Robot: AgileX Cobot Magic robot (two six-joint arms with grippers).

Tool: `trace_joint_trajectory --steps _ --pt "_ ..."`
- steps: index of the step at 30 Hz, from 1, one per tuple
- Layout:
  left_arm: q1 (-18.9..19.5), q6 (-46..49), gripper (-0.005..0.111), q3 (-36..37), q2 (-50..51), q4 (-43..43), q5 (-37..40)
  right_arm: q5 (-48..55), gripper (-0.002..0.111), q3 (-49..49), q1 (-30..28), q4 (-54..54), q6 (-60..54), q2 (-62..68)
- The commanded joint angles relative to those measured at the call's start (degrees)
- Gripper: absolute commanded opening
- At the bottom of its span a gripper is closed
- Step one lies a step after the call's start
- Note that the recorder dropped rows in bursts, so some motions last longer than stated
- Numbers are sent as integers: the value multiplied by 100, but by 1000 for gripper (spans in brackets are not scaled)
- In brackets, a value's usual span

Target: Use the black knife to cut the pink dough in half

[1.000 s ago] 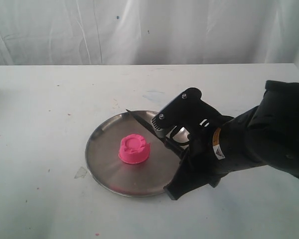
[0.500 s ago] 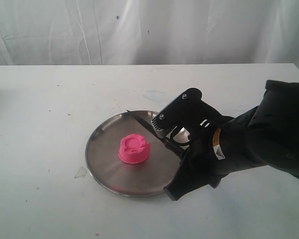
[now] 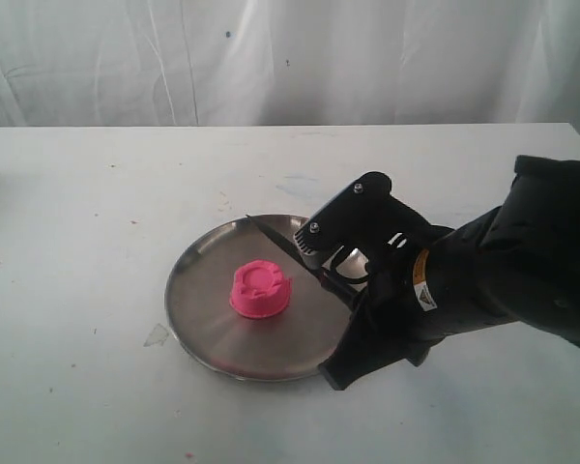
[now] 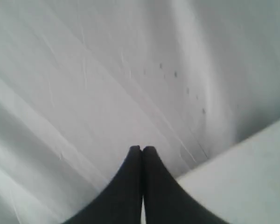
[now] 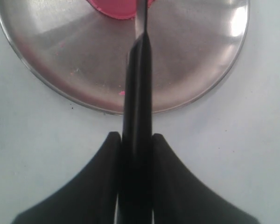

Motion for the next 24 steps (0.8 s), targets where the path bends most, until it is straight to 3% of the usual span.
trace_joint_trajectory --steps 1,3,5,9,12,16,20,24 --pt "-42 -3381 0 -195 933 1442 2293 -14 0 24 12 10 15 -61" --pt "-42 -3587 0 -23 1302 1064 2884 -14 0 24 12 10 15 -61" --pt "-42 -3245 0 167 1544 26 3003 -14 0 24 12 10 15 -61" --pt "-42 -974 0 546 1748 -3198 3167 -14 0 24 12 10 15 -61" --pt "-42 458 0 601 1816 -5000 3598 -14 0 24 12 10 15 -73" --pt "-19 603 0 404 1704 -5620 3126 -14 0 24 12 33 15 -157" --pt "-19 1087 0 128 1514 -6522 2049 -2 0 24 12 33 15 -288" --pt "-4 886 0 202 1892 -6608 1301 64 0 24 12 33 15 -389"
